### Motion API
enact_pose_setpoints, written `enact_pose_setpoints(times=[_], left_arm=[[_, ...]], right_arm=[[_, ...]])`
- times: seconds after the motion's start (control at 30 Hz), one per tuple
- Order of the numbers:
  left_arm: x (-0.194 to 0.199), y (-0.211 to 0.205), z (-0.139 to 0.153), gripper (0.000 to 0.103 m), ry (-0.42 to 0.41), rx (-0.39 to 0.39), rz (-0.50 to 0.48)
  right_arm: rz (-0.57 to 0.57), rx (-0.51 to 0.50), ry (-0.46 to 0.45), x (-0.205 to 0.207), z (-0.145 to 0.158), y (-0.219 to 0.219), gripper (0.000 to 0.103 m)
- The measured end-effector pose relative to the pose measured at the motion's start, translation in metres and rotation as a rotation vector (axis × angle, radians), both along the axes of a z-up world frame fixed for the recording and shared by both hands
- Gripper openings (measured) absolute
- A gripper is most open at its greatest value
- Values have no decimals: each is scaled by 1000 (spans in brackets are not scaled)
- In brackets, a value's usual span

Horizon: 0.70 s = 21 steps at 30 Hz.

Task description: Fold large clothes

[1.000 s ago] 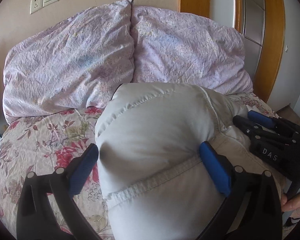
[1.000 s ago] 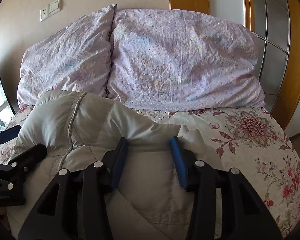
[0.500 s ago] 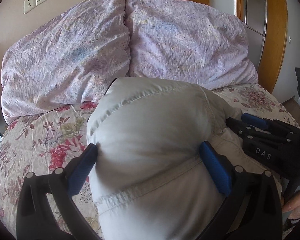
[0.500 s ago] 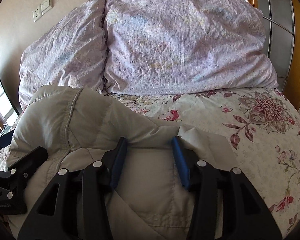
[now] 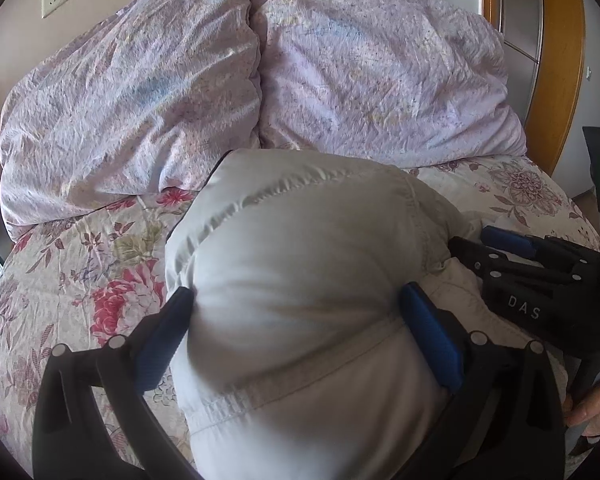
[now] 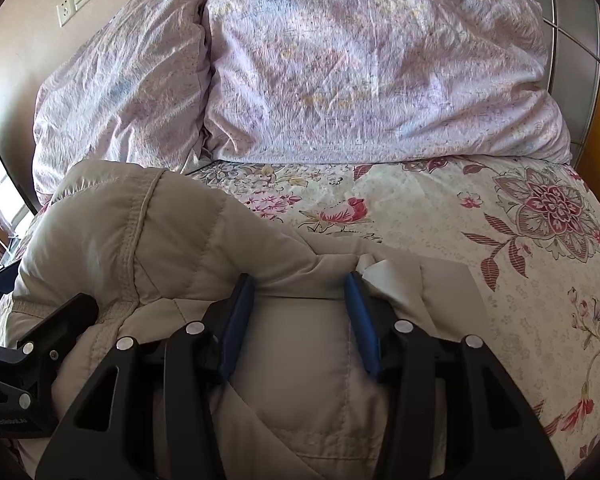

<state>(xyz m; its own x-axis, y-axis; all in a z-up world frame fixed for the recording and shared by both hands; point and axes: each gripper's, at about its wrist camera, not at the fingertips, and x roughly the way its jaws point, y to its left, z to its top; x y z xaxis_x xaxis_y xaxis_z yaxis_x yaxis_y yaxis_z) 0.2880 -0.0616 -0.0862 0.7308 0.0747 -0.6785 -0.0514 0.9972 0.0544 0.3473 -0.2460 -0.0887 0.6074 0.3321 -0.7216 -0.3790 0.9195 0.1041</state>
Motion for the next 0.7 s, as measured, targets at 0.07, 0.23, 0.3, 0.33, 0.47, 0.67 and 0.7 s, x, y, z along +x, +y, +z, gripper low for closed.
enact_pose_setpoints(times=[0.07,0.23,0.3,0.33,0.47,0.67,0.7], left_arm=[[1,-1,-1,101,-1,12,7],[3,-4,-5,101,-11,36,22],[5,-3,-6,101,-12,37,25],[5,-4,-6,101,-13,39,25],[5,-4,-7,101,-14,37,26],[4,-2,-6,101,-23,30,26],[2,-2,-5,101,-28,30,25]], right_arm=[[0,-4,4,2,-1,1,50],[1,-13,10,5,-2,3,50],[2,-11,14,7,-2,3,50],[3,-7,17,7,-2,2,50],[3,-7,16,8,-3,2,50],[-13,-6,-25,3,2,1,50],[-14,-4,-31,1,3,0,50]])
